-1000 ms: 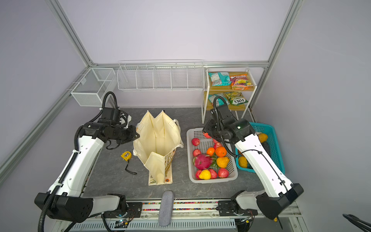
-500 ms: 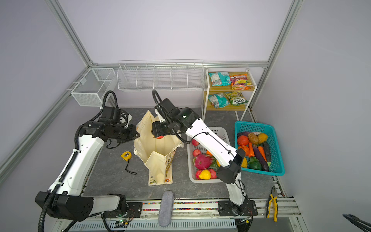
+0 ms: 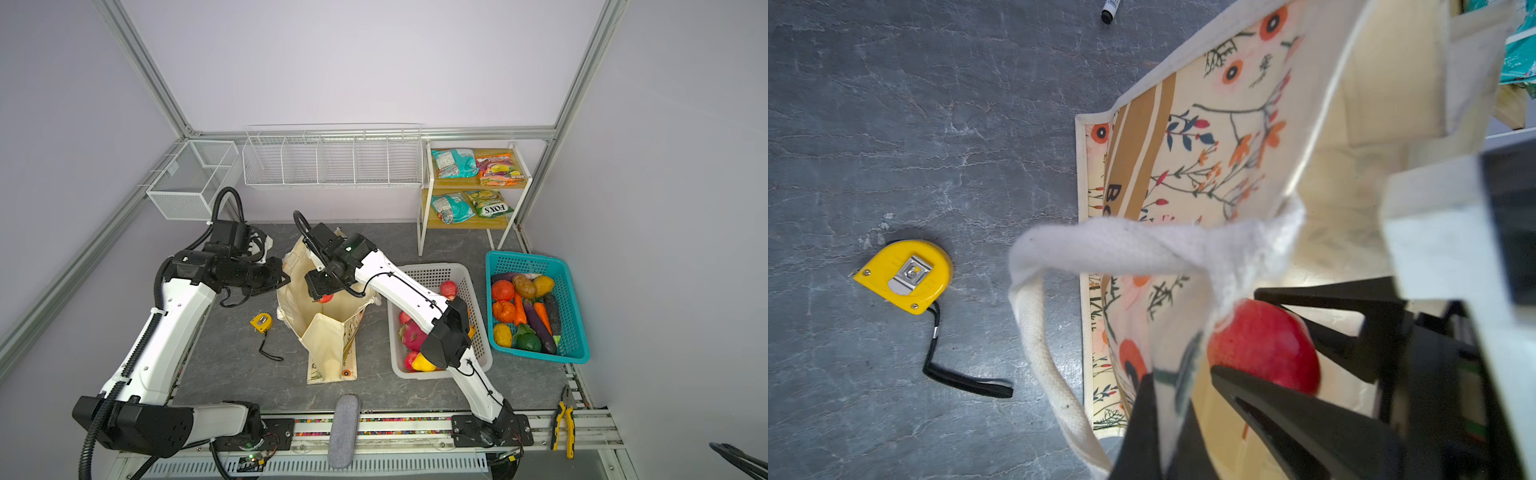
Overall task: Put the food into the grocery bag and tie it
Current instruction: 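Lift the red apple with the right gripper toward the open bag, then lower the red apple into the bag and open the right gripper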
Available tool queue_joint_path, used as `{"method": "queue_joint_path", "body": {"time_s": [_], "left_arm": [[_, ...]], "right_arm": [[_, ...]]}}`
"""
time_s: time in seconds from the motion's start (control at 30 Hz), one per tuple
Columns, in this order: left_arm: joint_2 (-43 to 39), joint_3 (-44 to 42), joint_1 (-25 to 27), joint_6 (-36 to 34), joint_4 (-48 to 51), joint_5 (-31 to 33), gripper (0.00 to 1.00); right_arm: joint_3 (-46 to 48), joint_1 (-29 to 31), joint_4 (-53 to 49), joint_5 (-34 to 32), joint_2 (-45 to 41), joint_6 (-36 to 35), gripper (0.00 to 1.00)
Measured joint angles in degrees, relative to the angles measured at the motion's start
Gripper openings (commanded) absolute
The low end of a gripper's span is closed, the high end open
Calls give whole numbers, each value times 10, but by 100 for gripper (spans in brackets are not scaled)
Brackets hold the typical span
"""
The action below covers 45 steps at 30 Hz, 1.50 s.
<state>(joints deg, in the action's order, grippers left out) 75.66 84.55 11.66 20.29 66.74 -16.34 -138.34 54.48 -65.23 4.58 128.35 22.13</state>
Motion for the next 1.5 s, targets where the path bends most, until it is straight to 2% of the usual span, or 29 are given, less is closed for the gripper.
{"method": "queue_joint_path", "body": {"time_s": [0.2, 0.53, 0.9, 1.1, 1.33, 1.5], "left_arm": [[1, 0, 0, 0, 0, 0, 0], [5, 4, 0, 5, 0, 12, 0], [5, 5, 0, 10, 1, 35, 0], [5, 5, 0, 15, 2, 45, 0], [4, 5, 0, 17, 2, 43, 0], [3, 5, 0, 20, 2, 41, 0]], "right_arm": [[11, 0, 5, 0, 27, -4, 42], [121, 0, 50, -13, 27, -5, 41], [130, 0, 87, -42, 28, 3, 42], [174, 0, 106, -54, 29, 9, 45], [186, 0, 118, -54, 36, 17, 53], [186, 0, 122, -57, 37, 21, 70]]}}
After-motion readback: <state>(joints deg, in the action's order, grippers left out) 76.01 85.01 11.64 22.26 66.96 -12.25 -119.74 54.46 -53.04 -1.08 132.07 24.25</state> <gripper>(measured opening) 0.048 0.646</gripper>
